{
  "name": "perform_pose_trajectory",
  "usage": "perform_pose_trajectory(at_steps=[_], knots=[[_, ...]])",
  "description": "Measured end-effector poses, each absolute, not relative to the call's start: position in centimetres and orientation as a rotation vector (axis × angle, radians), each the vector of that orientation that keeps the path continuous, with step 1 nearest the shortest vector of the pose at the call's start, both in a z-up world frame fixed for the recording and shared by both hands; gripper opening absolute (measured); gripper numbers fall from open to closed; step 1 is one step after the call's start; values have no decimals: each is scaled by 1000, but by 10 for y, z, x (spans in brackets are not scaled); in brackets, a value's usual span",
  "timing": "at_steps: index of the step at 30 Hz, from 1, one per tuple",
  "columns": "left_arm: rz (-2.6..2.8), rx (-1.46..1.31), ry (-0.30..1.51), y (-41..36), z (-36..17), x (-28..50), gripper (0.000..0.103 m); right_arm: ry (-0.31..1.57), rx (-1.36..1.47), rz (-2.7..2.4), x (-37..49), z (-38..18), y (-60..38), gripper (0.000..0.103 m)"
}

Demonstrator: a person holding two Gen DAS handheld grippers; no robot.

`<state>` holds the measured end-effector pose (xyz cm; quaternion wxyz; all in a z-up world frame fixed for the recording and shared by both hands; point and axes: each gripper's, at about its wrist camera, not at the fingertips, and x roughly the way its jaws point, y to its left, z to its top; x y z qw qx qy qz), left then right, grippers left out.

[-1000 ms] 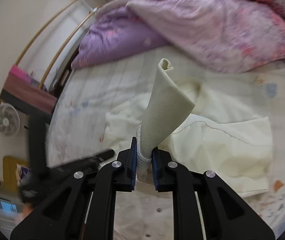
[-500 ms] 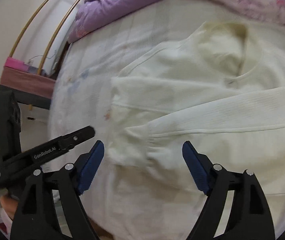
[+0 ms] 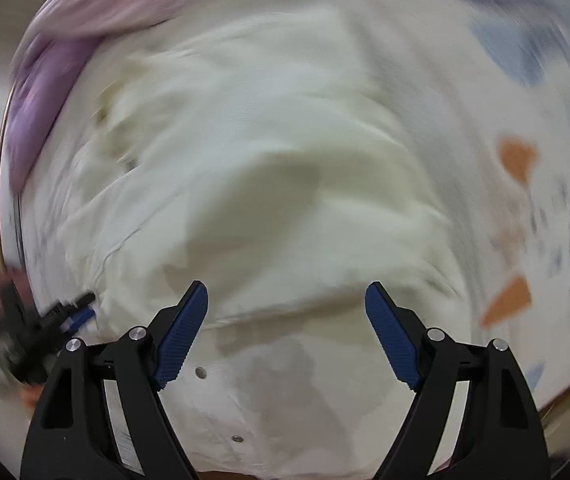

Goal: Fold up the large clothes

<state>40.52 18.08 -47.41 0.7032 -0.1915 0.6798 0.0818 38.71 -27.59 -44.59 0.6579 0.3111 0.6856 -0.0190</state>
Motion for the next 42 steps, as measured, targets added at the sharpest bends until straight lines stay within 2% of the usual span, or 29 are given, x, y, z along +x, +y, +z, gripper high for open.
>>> perform_pose_trajectory(at_steps=[3,4,5,6,7,9,10,11,12,16,21,24,28,29,30,31,33,37,42], knots=[[198,-398,1520,175,-493,408,48,1555,870,-96,372,-466,-293,78],[186,-377,1505,171,-490,409,32,1539,906,-97,372,-468,-297,78],[164,-370,1493,167,-486,411,22,1508,942,-100,372,-470,-300,76],[149,-368,1484,164,-481,412,12,1483,971,-100,375,-469,-302,66],[171,-334,1473,160,-474,413,11,1440,1023,-80,378,-472,-304,53],[194,-286,1428,155,-459,415,11,1397,1081,-88,384,-483,-309,40],[198,-277,1403,154,-450,416,10,1417,1096,-115,385,-491,-310,22],[202,-272,1398,153,-446,417,10,1440,1126,-148,384,-497,-312,11],[204,-277,1399,154,-444,418,10,1431,1173,-159,380,-500,-316,6],[186,-278,1416,150,-444,420,11,1454,1048,-192,362,-478,-318,4],[196,-230,1476,145,-469,422,11,1530,1050,-230,350,-507,-318,5],[208,-199,1475,141,-468,424,11,1544,932,-215,359,-475,-320,21],[215,-174,1478,138,-466,427,11,1486,634,-151,376,-425,-311,23],[226,-162,1474,138,-465,427,11,1462,545,-146,383,-420,-308,19],[241,-158,1466,138,-464,427,11,1440,419,-140,393,-416,-301,8],[268,-170,1451,141,-462,427,11,1441,363,-144,398,-417,-298,2],[291,-198,1443,145,-460,426,11,1445,354,-120,406,-429,-300,2],[293,-200,1450,149,-467,424,12,1611,329,-164,407,-494,-310,0],[292,-197,1456,147,-470,425,12,1563,384,-180,414,-472,-316,0]])
